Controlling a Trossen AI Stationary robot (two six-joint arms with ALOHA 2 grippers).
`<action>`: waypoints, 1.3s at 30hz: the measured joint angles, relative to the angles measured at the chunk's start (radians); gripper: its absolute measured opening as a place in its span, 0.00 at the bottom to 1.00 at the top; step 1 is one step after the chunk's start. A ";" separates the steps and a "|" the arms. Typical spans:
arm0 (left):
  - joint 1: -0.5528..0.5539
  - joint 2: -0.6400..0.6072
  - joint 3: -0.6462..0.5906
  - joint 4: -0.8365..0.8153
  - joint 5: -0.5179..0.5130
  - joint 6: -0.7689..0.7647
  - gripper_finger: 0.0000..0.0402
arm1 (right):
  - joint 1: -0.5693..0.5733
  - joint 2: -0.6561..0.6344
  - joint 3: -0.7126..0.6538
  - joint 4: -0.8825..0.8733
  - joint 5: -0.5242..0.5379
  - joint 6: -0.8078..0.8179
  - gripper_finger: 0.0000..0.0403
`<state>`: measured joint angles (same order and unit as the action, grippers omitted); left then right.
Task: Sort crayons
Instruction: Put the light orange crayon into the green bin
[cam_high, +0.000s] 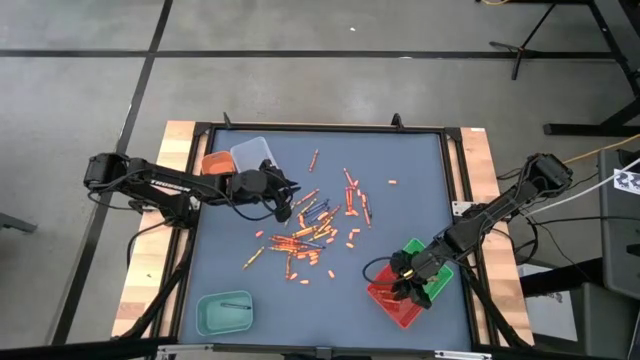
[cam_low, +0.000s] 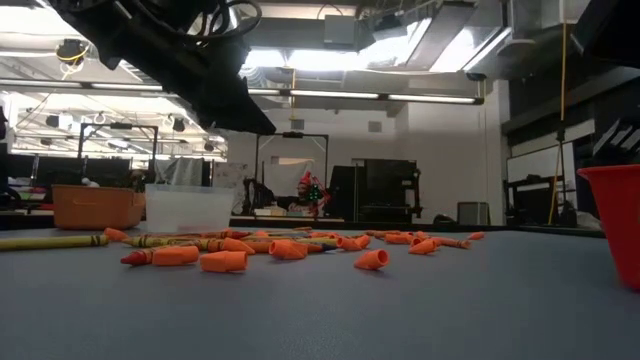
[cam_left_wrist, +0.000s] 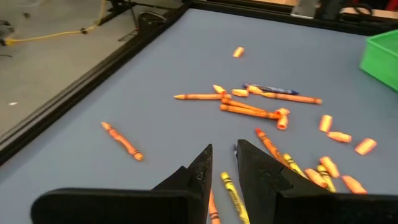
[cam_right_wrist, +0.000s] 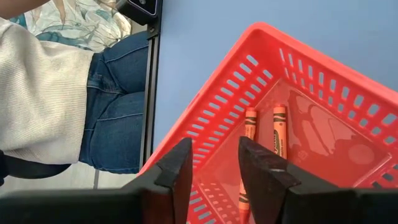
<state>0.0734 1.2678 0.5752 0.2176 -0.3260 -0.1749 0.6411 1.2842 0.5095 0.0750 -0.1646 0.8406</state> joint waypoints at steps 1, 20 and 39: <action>0.000 0.000 0.000 0.000 0.016 0.000 0.16 | 0.000 0.000 0.000 0.000 0.000 0.000 0.32; 0.000 0.074 0.002 0.160 0.082 0.002 0.35 | 0.000 0.000 0.000 0.014 -0.002 0.000 0.32; 0.104 0.379 0.277 -0.107 0.085 0.002 0.33 | 0.000 0.000 0.000 0.169 -0.001 -0.106 0.32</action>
<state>0.1772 1.6464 0.8525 0.1104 -0.2410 -0.1726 0.6411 1.2842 0.5095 0.2440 -0.1660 0.7348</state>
